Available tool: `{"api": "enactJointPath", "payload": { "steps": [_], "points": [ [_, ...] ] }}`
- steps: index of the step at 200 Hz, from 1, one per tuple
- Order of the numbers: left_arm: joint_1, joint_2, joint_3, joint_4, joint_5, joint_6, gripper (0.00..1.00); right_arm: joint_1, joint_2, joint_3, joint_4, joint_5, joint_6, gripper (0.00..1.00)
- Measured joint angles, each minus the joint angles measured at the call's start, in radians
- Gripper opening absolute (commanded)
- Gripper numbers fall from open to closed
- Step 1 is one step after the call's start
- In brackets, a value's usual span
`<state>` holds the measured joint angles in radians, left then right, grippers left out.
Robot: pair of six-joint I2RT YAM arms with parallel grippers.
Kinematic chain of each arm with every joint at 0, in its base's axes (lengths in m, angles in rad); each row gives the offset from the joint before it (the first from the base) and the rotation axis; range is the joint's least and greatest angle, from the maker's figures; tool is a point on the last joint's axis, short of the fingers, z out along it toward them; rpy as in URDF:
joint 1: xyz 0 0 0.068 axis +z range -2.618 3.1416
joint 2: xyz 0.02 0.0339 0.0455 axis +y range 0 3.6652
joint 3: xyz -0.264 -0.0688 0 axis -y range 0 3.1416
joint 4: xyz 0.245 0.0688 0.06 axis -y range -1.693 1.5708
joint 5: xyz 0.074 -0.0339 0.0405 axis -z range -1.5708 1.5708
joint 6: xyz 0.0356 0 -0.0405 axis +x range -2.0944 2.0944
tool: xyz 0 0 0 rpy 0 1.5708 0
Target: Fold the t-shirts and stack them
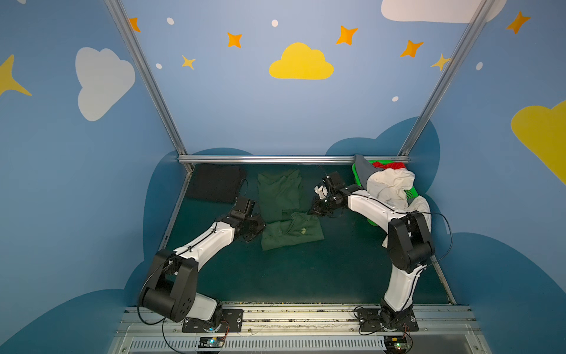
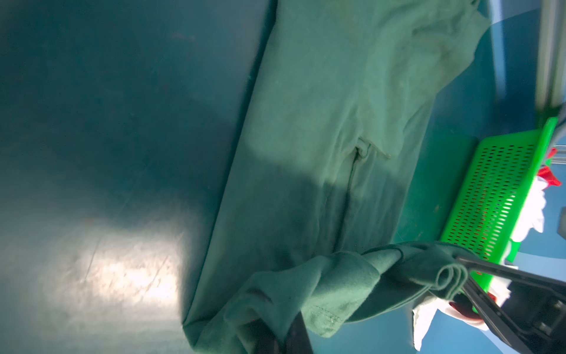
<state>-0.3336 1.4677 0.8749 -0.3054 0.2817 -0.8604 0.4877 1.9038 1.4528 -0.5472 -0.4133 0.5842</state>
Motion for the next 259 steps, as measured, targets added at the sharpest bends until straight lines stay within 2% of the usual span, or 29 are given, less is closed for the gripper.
{"api": "enactJointPath", "payload": {
  "steps": [103,109,120,129,140,151,160,173,186,210,234,259],
  "points": [
    [0.035,0.136,0.099,0.039,0.006,0.018,0.05,-0.024,0.121,0.130,-0.022,-0.005,-0.016,0.00],
    [0.043,0.148,0.106,0.042,0.005,0.019,0.12,-0.026,0.133,0.142,-0.025,-0.008,-0.017,0.08],
    [0.063,0.176,0.121,0.053,0.001,0.018,0.39,-0.031,0.157,0.167,-0.033,-0.015,-0.021,0.31],
    [0.086,0.206,0.137,0.061,-0.002,0.019,0.49,-0.038,0.185,0.198,-0.047,-0.024,-0.027,0.51],
    [0.114,0.241,0.159,0.071,-0.003,0.020,0.64,-0.049,0.220,0.242,-0.065,-0.029,-0.040,0.53],
    [0.137,0.265,0.173,0.087,-0.006,0.018,0.73,-0.061,0.248,0.278,-0.080,-0.030,-0.051,0.54],
    [0.150,0.267,0.174,0.098,-0.009,0.019,0.79,-0.072,0.253,0.283,-0.087,-0.028,-0.062,0.60],
    [0.151,0.251,0.171,0.110,-0.011,0.025,0.81,-0.085,0.248,0.278,-0.106,-0.023,-0.076,0.72],
    [0.139,0.217,0.158,0.123,-0.012,0.045,0.83,-0.096,0.227,0.249,-0.105,-0.014,-0.085,0.77],
    [0.078,0.107,0.113,0.117,-0.042,0.093,0.84,-0.106,0.141,0.140,-0.106,0.012,-0.093,0.79],
    [-0.024,-0.003,0.065,0.113,-0.069,0.136,0.82,-0.100,-0.005,-0.022,-0.089,0.031,-0.092,0.80],
    [-0.121,-0.015,0.050,0.088,-0.076,0.170,0.80,-0.095,-0.137,-0.176,-0.046,0.036,-0.083,0.80]
  ]
}}
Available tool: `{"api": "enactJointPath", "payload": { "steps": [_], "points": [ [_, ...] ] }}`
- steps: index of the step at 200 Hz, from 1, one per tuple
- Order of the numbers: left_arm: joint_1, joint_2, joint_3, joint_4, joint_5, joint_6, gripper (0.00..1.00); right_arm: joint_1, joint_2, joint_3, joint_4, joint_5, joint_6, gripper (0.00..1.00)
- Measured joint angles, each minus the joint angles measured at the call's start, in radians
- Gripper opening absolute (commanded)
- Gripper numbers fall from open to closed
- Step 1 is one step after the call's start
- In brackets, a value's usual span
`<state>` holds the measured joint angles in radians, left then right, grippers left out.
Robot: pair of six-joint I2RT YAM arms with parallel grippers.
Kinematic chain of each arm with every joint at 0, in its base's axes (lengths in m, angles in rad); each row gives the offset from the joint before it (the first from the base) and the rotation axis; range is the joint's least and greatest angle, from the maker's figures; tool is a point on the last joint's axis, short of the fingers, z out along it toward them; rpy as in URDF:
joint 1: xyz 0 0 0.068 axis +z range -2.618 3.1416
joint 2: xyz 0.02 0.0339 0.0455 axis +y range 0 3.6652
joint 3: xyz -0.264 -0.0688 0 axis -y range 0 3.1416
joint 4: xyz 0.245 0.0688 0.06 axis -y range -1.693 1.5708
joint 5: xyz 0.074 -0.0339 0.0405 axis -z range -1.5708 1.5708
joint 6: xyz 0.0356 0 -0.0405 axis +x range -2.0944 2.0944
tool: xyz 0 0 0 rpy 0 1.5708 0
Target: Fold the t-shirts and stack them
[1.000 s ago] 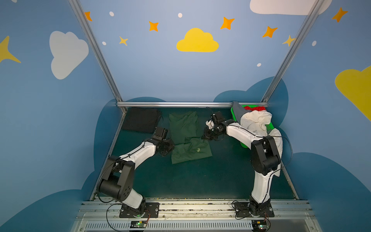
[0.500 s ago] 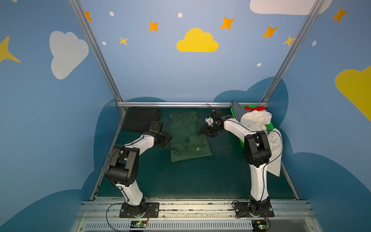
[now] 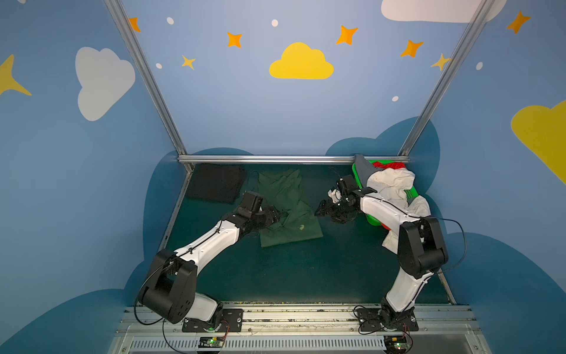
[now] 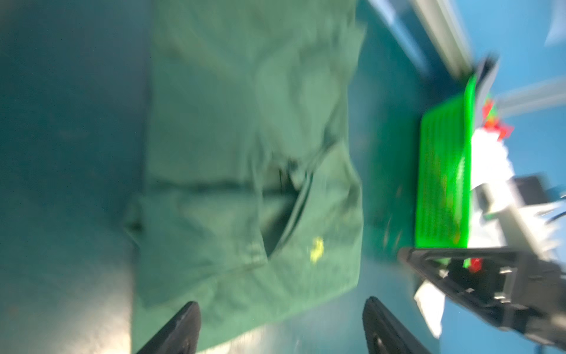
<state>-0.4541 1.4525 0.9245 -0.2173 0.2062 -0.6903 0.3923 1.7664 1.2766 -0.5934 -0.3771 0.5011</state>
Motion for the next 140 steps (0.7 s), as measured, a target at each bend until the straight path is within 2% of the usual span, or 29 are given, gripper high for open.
{"api": "enactJointPath", "payload": {
  "steps": [37,60,85,101,117,140],
  "points": [
    [-0.083,0.106,0.034,-0.057,-0.029,0.053,0.79,0.016,-0.056,-0.152,0.050,0.001,0.019,0.78],
    [-0.105,0.204,0.115,-0.113,-0.060,0.087,0.76,0.040,-0.056,-0.190,0.060,0.003,0.018,0.77],
    [-0.126,0.327,0.254,-0.199,-0.168,0.119,0.65,0.068,-0.056,-0.196,0.082,0.013,0.016,0.74],
    [-0.135,0.394,0.324,-0.244,-0.222,0.137,0.63,0.078,-0.056,-0.196,0.098,0.016,0.014,0.71],
    [-0.136,0.443,0.367,-0.281,-0.262,0.144,0.61,0.079,-0.046,-0.195,0.105,0.020,0.011,0.70],
    [-0.136,0.495,0.413,-0.325,-0.301,0.153,0.50,0.078,-0.021,-0.194,0.113,0.023,0.014,0.68]
  ]
}}
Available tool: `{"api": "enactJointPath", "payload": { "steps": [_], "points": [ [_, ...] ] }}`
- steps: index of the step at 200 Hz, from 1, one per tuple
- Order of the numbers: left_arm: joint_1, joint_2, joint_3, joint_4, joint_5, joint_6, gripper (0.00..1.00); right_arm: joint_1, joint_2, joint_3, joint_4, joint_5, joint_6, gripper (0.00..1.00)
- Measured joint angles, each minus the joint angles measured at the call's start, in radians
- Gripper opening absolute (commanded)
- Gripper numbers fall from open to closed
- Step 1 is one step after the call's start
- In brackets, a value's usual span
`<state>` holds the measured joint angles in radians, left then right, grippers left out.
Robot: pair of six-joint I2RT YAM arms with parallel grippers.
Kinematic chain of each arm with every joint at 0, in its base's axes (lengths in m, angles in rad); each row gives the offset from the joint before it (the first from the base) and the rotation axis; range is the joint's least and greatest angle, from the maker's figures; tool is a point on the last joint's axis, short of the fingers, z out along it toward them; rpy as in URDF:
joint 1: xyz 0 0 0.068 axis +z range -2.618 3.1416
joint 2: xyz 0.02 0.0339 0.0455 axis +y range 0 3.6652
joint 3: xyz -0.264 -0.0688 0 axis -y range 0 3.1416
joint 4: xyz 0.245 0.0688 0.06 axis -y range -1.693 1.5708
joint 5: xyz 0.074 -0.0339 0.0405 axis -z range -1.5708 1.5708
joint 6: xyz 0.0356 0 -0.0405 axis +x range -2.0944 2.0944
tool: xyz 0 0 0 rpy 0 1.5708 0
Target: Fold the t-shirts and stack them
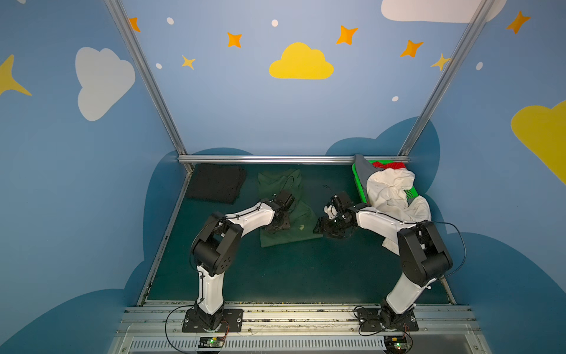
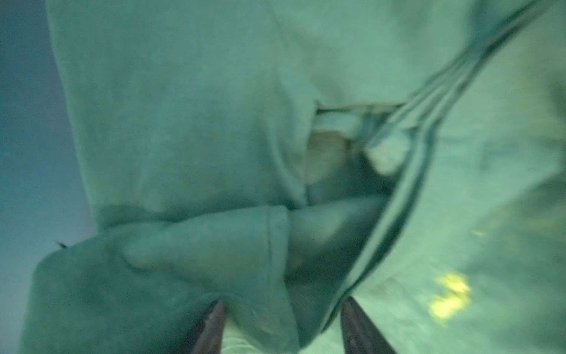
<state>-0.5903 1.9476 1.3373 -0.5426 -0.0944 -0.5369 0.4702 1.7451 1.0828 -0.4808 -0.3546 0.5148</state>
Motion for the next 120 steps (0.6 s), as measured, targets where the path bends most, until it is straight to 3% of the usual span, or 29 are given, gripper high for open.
{"api": "enactJointPath", "payload": {
  "steps": [85,120],
  "points": [
    [0.002,0.089,0.130,-0.085,-0.055,0.038,0.04,0.000,0.056,0.001,0.021,-0.005,0.002,0.64],
    [0.015,0.106,0.159,-0.103,-0.056,0.056,0.04,0.000,0.067,0.011,0.021,-0.005,0.002,0.62]
  ]
}}
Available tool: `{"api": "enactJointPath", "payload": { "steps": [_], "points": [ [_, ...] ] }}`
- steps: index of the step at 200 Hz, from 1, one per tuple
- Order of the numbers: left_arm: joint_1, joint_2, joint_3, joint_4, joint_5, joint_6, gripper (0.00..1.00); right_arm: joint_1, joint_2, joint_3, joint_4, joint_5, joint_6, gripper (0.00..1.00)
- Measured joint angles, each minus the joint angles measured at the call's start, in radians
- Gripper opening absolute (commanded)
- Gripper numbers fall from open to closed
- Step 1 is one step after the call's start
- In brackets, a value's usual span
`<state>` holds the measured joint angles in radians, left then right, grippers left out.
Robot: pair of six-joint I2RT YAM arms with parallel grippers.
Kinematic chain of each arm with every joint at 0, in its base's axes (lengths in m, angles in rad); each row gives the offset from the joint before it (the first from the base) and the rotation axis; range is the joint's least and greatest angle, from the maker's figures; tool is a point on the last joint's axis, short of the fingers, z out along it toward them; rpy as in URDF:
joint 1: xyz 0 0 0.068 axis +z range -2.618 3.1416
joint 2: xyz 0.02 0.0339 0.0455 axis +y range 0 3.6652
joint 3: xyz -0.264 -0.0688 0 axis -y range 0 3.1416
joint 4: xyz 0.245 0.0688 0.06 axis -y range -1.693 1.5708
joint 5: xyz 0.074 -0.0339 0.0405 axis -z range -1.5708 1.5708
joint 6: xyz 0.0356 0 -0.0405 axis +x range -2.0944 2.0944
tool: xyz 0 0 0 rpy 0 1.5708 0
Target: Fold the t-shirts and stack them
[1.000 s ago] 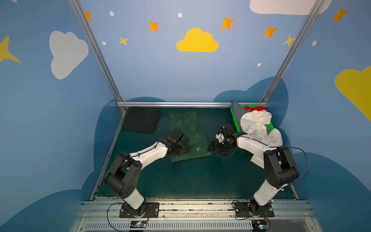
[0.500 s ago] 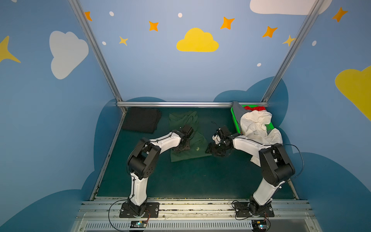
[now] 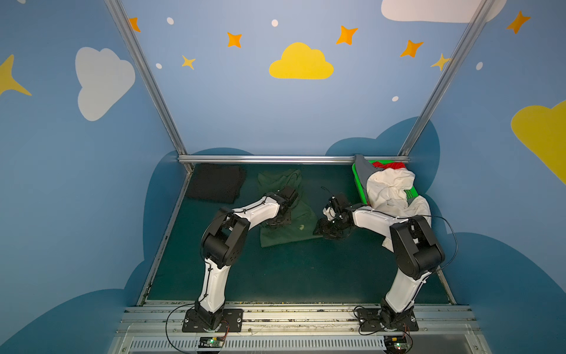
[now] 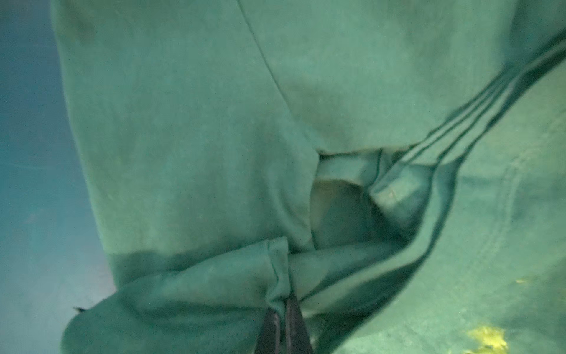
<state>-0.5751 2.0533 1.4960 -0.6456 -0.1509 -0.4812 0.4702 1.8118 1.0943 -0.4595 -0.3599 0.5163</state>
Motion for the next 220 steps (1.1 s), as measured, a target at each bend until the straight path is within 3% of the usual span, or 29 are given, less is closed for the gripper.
{"api": "enactJointPath", "payload": {
  "steps": [59,140,150,174,220],
  "points": [
    [0.053,0.003,0.043,-0.011,0.009,0.030,0.04,0.000,0.006,0.002,0.000,0.000,0.000,0.59],
    [0.125,0.139,0.271,-0.064,0.081,0.063,0.04,-0.001,0.019,0.012,-0.004,-0.002,0.000,0.57],
    [0.132,0.162,0.296,-0.071,0.090,0.067,0.14,0.000,0.019,0.013,-0.005,-0.002,0.000,0.57],
    [0.153,0.212,0.353,-0.090,0.097,0.078,0.64,0.000,0.019,0.013,-0.006,-0.001,0.000,0.56],
    [0.190,0.154,0.328,-0.070,0.027,0.086,0.98,0.006,0.019,0.013,-0.008,0.006,0.001,0.56]
  ]
}}
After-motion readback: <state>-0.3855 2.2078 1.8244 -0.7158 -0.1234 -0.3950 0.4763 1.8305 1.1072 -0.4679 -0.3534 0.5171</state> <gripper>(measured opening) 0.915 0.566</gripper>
